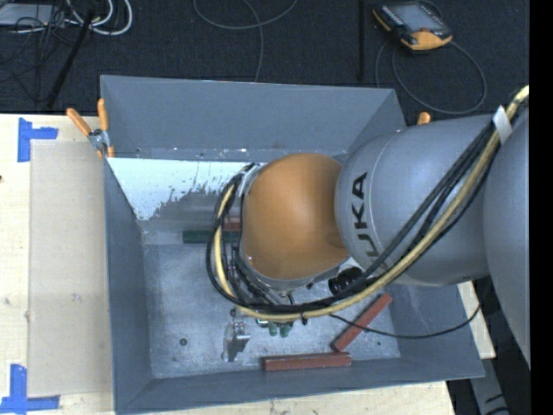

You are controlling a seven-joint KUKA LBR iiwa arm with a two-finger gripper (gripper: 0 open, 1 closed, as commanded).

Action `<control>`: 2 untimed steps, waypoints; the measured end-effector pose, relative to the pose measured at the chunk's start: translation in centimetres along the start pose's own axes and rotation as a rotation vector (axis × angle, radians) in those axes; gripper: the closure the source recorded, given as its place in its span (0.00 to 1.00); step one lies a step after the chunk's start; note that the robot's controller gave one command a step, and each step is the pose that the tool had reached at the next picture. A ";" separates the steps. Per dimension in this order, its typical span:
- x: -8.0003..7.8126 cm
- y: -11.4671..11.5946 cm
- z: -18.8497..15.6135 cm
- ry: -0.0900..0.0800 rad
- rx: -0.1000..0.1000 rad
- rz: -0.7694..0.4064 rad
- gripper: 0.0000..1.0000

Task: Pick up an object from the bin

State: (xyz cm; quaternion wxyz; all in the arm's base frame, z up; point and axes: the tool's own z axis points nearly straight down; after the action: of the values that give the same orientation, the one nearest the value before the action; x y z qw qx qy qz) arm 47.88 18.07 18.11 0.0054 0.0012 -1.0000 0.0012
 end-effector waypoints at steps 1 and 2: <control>-0.2 -0.1 -0.4 -0.008 -0.002 0.004 0.00; 0.3 -3.7 4.3 -0.014 -0.003 -0.066 0.00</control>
Offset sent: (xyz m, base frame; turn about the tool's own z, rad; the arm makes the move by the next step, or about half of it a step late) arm -0.0081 -0.0635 -0.0761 -0.1017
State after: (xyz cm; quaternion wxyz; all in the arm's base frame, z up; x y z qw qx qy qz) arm 47.52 14.38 13.78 -0.0014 0.0343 -0.9994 -0.0006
